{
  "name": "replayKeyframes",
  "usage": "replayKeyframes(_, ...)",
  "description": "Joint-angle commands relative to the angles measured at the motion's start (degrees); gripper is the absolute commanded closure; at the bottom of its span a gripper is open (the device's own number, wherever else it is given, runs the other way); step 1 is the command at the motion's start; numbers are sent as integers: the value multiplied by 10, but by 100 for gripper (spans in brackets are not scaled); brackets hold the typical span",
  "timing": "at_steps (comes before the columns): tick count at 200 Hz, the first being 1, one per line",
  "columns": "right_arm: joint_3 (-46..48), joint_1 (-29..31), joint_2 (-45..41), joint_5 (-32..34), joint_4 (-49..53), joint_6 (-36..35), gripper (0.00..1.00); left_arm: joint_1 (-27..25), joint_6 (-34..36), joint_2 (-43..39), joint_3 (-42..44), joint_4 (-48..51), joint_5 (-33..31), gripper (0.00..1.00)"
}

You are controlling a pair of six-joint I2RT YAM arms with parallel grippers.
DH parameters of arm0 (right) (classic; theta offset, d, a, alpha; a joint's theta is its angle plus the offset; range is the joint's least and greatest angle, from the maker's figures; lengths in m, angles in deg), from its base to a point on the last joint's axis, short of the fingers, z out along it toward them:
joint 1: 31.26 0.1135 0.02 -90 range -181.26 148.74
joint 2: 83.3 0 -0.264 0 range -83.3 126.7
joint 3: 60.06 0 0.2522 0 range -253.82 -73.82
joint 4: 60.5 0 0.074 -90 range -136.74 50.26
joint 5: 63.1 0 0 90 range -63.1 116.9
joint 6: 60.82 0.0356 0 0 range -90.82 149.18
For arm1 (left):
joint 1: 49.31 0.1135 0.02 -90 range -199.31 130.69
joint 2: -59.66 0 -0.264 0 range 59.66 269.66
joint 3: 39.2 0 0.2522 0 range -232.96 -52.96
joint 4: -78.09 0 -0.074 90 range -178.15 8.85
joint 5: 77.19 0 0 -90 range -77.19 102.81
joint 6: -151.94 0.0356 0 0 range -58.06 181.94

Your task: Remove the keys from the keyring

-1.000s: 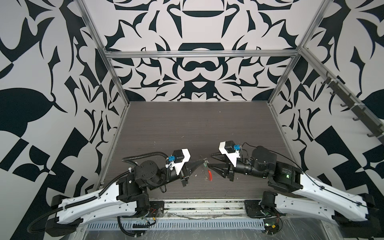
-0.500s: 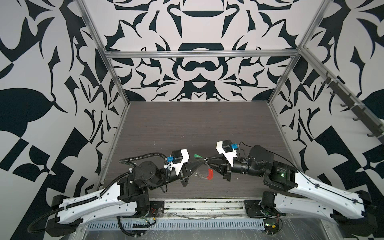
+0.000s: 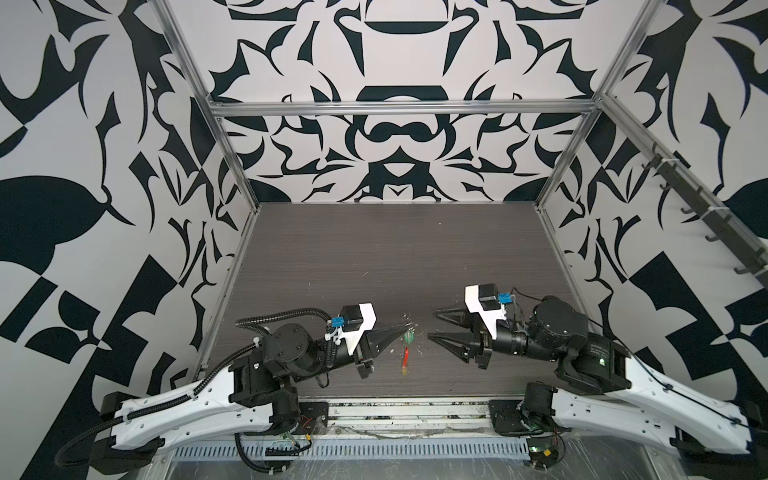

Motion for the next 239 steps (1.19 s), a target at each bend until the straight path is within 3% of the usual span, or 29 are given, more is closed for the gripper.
replayKeyframes(1, -31, 2, 24, -26, -33, -15, 50, 0, 4, 0, -16, -1, 22, 100)
replayKeyframes(53, -40, 2, 63, -61, -37, -11, 55, 0, 4, -3, -14, -8, 25, 100)
replayKeyframes(109, -10, 2, 57, -86, -61, 12, 76, 0, 4, -10, -8, -13, 9, 100)
replayKeyframes(153, -2, 3, 65, -92, -68, 16, 80, 1, 4, -14, -6, -16, 7, 100)
replayKeyframes(194, 1, 2, 60, -82, -69, 18, 100, 0, 5, -15, -5, -15, -2, 100)
replayKeyframes(226, -17, 2, 58, -66, -22, 11, 100, 0, 3, -11, -13, 6, -18, 100)
replayKeyframes(239, -36, 1, 61, -51, 24, 4, 100, 0, 2, -14, -17, 26, -30, 84)
